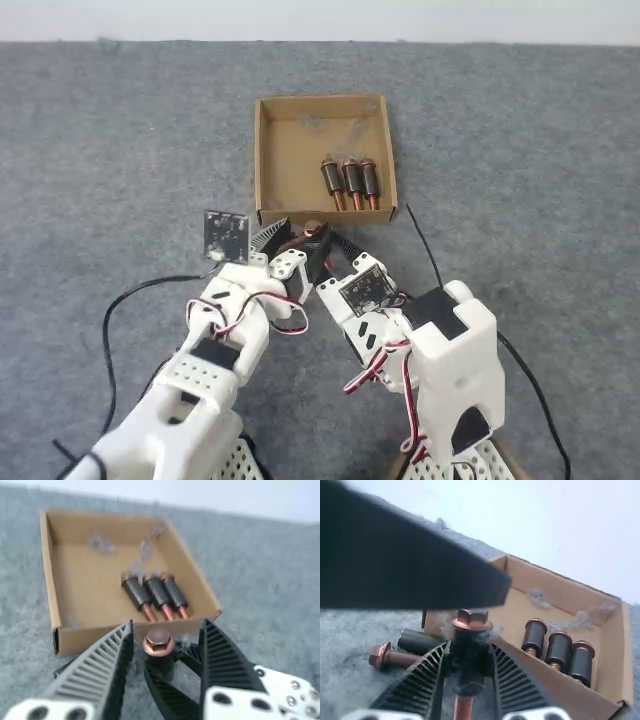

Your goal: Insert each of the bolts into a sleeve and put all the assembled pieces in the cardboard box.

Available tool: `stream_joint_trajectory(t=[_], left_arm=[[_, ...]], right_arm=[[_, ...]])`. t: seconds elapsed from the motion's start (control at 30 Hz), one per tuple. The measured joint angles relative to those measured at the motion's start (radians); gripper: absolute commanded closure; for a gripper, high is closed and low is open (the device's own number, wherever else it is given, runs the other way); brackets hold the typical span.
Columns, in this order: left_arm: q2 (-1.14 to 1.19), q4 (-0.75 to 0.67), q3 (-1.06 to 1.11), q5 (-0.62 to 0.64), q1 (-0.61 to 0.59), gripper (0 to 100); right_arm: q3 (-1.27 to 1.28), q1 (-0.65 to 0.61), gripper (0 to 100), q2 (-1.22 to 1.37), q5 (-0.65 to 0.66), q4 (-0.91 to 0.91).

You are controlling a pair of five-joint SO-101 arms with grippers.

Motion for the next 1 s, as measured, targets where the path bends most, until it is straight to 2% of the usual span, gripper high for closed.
stream_joint_trajectory(t=[0.13,0.3,0.4,0.77,1.0], left_arm=[[-0.137,0.051,0.031,0.000,0.000,80],[-0.275,0.278,0.028,0.000,-0.011,80],[-0.338,0.397,0.028,0.000,-0.055,80],[-0.537,0.617,0.028,-0.002,-0.325,80],[-0.689,0.781,0.072,-0.003,-0.373,80]], right_arm=[[0.000,0.002,99.1,0.000,0.000,0.000],[-0.005,0.018,99.1,0.000,0.000,0.000],[-0.014,0.021,99.1,0.000,0.000,0.000],[-0.015,0.035,99.1,0.000,0.000,0.000],[-0.095,0.117,99.1,0.000,0.000,0.000]])
